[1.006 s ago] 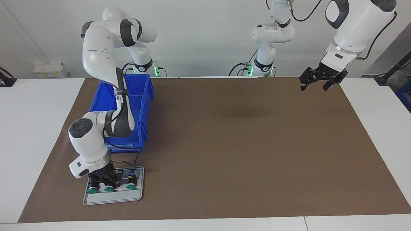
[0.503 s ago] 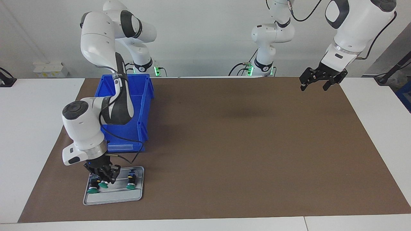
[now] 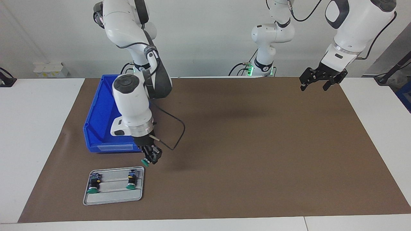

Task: Place and press button with both arms
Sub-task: 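Carry the part with the right gripper to the table center and release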

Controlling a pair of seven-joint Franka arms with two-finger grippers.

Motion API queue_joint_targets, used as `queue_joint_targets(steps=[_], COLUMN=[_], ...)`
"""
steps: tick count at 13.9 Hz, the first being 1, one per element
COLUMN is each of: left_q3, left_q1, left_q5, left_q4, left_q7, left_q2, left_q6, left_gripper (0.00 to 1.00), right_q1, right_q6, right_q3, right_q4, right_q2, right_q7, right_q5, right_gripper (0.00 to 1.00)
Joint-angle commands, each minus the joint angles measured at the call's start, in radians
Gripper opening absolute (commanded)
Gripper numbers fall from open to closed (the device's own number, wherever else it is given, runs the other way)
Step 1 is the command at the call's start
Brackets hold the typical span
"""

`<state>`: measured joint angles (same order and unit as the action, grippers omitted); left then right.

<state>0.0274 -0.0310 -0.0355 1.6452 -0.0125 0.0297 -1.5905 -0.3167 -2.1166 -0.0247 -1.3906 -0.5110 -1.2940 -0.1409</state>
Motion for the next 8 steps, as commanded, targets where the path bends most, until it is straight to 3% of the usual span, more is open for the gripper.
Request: queue_joint_targets(steps=[1, 5, 8], left_q3=[0.006, 0.005, 0.006], left_q1=[0.014, 0.014, 0.014], left_q5=[-0.012, -0.012, -0.012], left_q4=[0.039, 0.039, 0.039], left_q7=[0.012, 0.014, 0.014], left_q2=[0.035, 0.035, 0.035], left_q6=[-0.009, -0.009, -0.009], left_gripper=[1.00, 1.00, 1.00], right_q1=[-0.082, -0.203, -0.300], right_q6=[0.026, 0.082, 0.147], right_q3=[0.009, 0.009, 0.002], right_q4=[-0.028, -0.016, 0.008], right_q2=[0.034, 0.028, -0.021], right_q7=[-0.248, -0.581, -0.779], right_q5=[-0.040, -0.045, -0.147], right_gripper=[0.00, 0.00, 0.00])
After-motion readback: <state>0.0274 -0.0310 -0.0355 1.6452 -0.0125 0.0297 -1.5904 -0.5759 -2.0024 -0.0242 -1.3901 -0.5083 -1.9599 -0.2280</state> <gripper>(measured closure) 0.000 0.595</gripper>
